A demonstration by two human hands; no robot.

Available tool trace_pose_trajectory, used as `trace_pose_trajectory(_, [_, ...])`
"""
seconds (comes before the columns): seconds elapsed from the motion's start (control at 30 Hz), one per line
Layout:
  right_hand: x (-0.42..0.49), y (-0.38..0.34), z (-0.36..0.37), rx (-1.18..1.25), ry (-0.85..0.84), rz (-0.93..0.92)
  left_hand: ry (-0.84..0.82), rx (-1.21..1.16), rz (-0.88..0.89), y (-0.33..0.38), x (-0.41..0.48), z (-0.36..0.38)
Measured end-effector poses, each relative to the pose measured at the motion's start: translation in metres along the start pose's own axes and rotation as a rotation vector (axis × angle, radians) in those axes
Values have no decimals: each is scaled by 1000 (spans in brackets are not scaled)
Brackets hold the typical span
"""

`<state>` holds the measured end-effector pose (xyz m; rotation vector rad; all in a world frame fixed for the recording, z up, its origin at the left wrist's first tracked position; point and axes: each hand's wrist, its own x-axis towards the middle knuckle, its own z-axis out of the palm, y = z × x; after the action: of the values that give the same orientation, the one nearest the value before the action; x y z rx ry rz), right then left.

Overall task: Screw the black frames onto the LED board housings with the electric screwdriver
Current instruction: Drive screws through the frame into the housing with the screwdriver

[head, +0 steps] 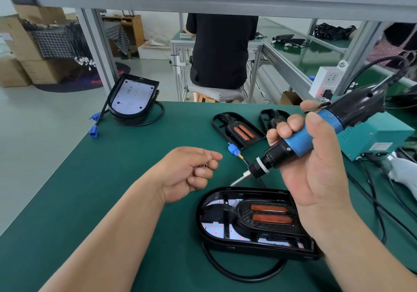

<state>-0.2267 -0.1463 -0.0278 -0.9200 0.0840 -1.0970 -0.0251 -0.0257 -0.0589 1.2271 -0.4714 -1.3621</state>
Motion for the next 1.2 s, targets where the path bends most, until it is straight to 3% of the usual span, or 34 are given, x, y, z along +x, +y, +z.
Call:
trace_pose_trajectory(0.33, [-4, -2, 4, -22, 44, -13, -209, 66, 9, -7, 1, 4])
trace_pose_trajectory(0.63, [-3, -2, 2, -15, 73, -23, -290, -72, 25, -5, -1, -1])
trace_pose_trajectory(0.97, [-1, -4, -2, 75, 164, -56, -302, 44, 56, -7, -2, 4])
trace_pose_trajectory(1.2, [1, -5, -4, 93, 189, -53, -292, -17, 60, -5, -5, 6])
